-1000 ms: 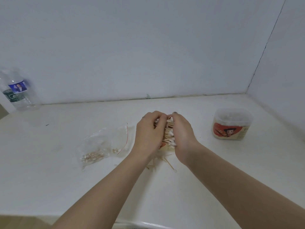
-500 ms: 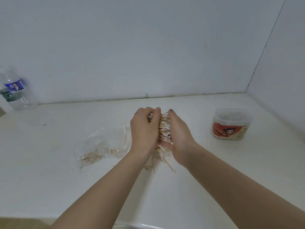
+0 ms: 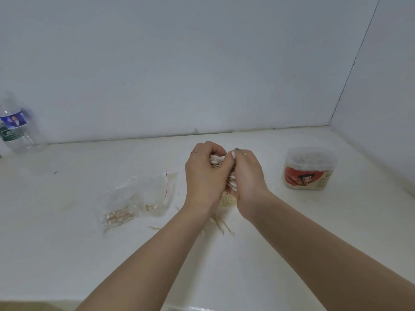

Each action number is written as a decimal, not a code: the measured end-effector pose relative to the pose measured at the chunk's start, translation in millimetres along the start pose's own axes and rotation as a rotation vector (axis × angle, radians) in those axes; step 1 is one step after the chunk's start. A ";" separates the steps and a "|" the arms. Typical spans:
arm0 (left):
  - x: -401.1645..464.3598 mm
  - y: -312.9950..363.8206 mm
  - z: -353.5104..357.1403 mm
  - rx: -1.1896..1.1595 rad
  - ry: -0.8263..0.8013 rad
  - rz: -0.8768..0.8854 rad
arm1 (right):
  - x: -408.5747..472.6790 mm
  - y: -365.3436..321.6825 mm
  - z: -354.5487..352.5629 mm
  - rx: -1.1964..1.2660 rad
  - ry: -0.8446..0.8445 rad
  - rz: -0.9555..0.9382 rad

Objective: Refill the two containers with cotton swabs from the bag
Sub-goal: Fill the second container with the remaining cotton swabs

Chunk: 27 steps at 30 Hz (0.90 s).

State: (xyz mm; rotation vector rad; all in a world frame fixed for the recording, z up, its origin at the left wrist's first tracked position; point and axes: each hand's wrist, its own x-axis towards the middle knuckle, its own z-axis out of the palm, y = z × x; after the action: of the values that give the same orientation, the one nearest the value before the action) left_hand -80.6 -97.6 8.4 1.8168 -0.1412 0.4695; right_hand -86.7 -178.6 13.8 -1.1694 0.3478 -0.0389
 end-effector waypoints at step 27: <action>2.6 6.7 4.3 -0.006 -0.150 -0.258 | 6.6 2.5 -6.2 -0.076 0.167 -0.154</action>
State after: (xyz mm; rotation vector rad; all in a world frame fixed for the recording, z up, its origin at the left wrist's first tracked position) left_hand -79.4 -103.3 14.4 1.8330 -0.0098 0.1507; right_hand -82.6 -184.6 7.7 -1.2705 0.4086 -0.2611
